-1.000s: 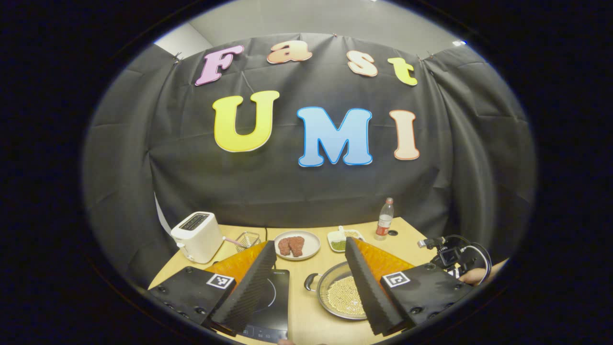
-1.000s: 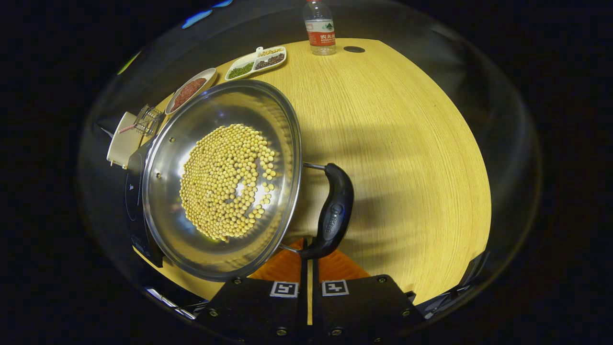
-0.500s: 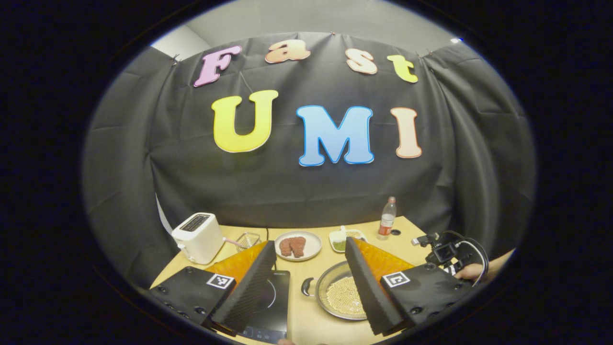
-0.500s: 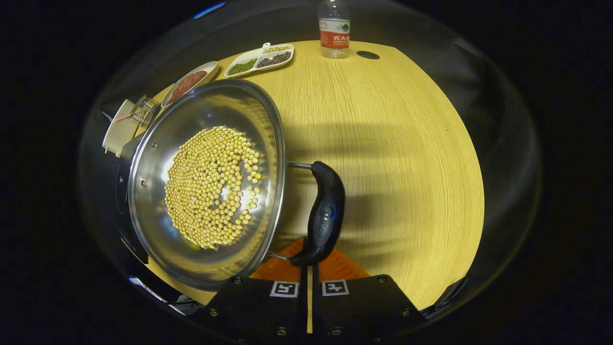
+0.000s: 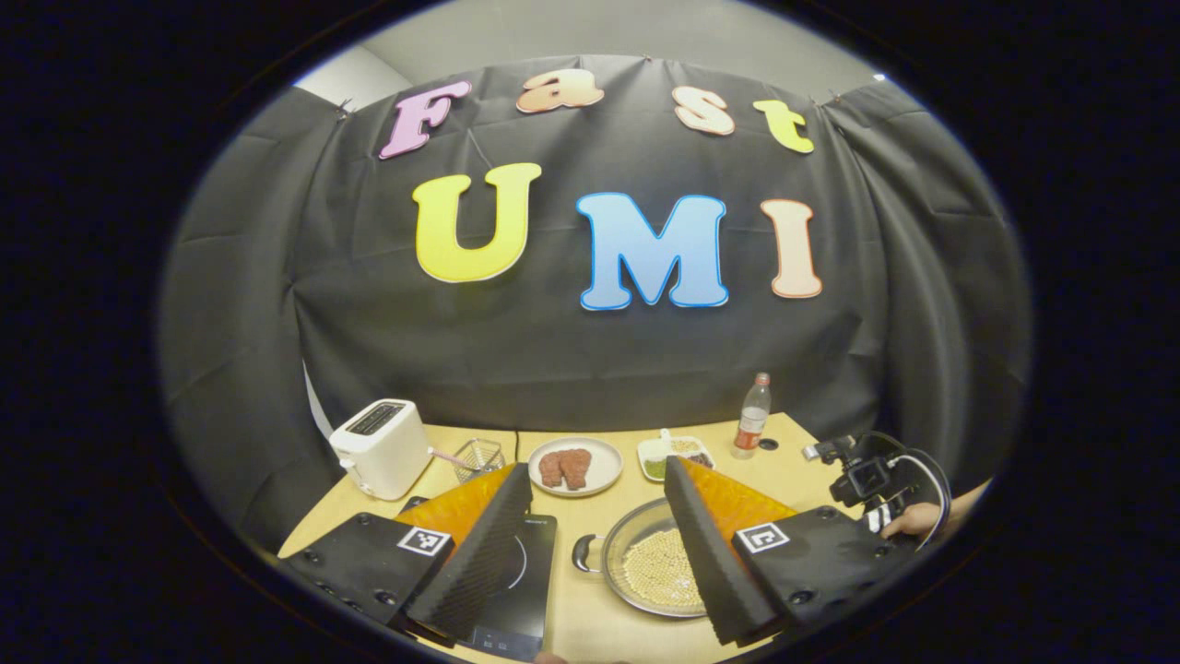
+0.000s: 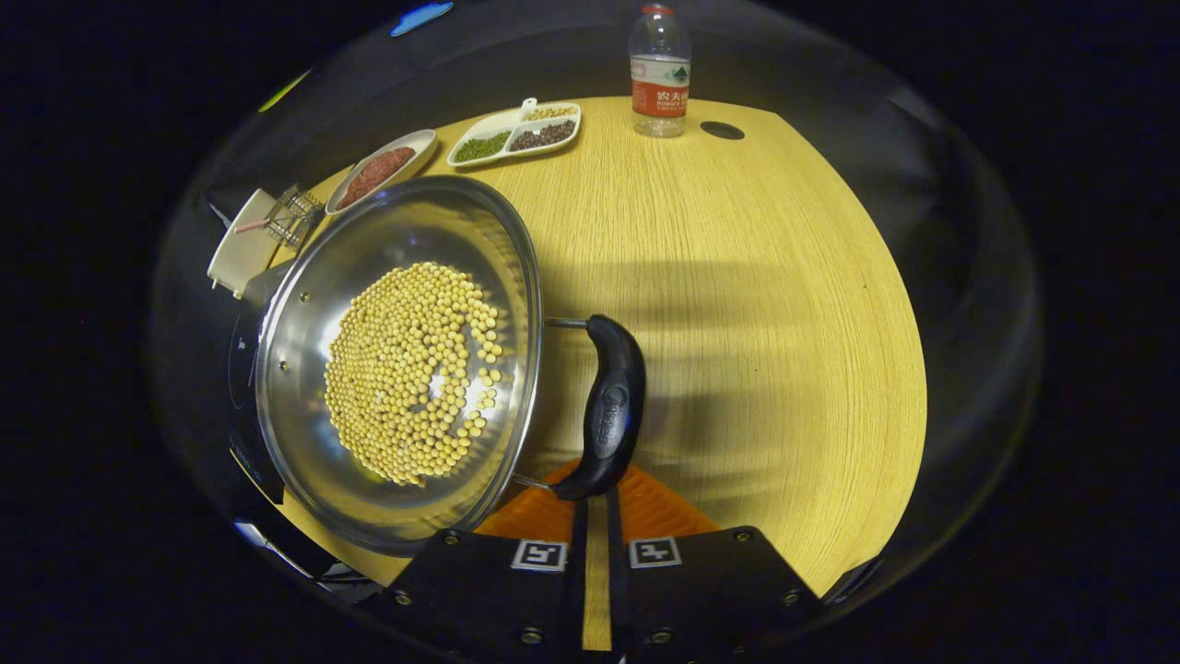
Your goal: First push the handle of the pot to place it horizontally, then grasp the pot with both hands and set it on the induction cooktop.
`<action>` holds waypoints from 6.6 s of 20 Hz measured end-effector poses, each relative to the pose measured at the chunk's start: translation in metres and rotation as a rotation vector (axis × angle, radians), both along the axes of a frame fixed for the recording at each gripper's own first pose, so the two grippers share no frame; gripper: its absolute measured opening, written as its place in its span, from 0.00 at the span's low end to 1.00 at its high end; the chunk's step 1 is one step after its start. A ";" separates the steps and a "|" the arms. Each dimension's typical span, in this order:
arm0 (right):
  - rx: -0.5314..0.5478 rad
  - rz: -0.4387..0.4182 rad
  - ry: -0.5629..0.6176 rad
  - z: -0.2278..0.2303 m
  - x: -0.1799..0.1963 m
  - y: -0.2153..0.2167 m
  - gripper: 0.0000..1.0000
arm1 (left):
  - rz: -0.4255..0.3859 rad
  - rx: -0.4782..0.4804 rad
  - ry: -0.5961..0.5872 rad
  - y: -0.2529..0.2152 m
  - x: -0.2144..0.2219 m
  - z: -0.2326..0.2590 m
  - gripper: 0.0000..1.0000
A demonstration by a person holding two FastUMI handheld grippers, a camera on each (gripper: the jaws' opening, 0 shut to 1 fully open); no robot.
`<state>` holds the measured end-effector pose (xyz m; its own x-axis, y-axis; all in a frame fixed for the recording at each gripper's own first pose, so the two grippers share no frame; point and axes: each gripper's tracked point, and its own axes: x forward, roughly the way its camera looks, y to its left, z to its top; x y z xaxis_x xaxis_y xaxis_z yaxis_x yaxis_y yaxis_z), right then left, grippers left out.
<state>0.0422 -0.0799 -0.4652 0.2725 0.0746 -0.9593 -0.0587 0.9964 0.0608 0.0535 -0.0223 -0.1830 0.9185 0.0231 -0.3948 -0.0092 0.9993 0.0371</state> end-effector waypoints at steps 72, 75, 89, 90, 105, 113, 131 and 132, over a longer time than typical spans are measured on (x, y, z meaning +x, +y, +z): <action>-0.044 -0.157 -0.496 0.006 0.059 0.012 0.71 | -0.081 0.024 0.303 0.011 0.064 -0.303 0.76; -0.038 -0.145 -0.503 0.023 0.056 0.014 0.70 | -0.072 0.023 0.287 0.014 0.063 -0.285 0.76; -0.028 -0.124 -0.559 0.134 0.036 0.033 0.70 | -0.052 0.003 0.230 0.082 0.047 -0.180 0.72; -0.027 -0.127 -0.563 0.142 0.032 0.033 0.71 | -0.054 0.002 0.223 0.091 0.046 -0.176 0.76; 0.017 -0.087 -0.580 0.151 0.033 0.013 0.70 | -0.023 0.002 0.190 0.225 0.032 -0.117 0.76; 0.031 -0.051 -0.563 0.155 0.040 0.008 0.70 | 0.021 -0.007 0.202 0.278 0.032 -0.123 0.76; 0.035 0.007 -0.484 0.143 0.070 0.013 0.70 | 0.088 -0.028 0.273 0.355 0.030 -0.194 0.73; 0.036 0.008 -0.480 0.143 0.069 0.012 0.71 | 0.093 -0.029 0.274 0.355 0.029 -0.193 0.76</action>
<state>0.1111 -0.0684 -0.3219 0.6832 0.1095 -0.7220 -0.0963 0.9936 0.0596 0.0826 0.3329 -0.3765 0.7719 0.0869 -0.6298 -0.0941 0.9953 0.0220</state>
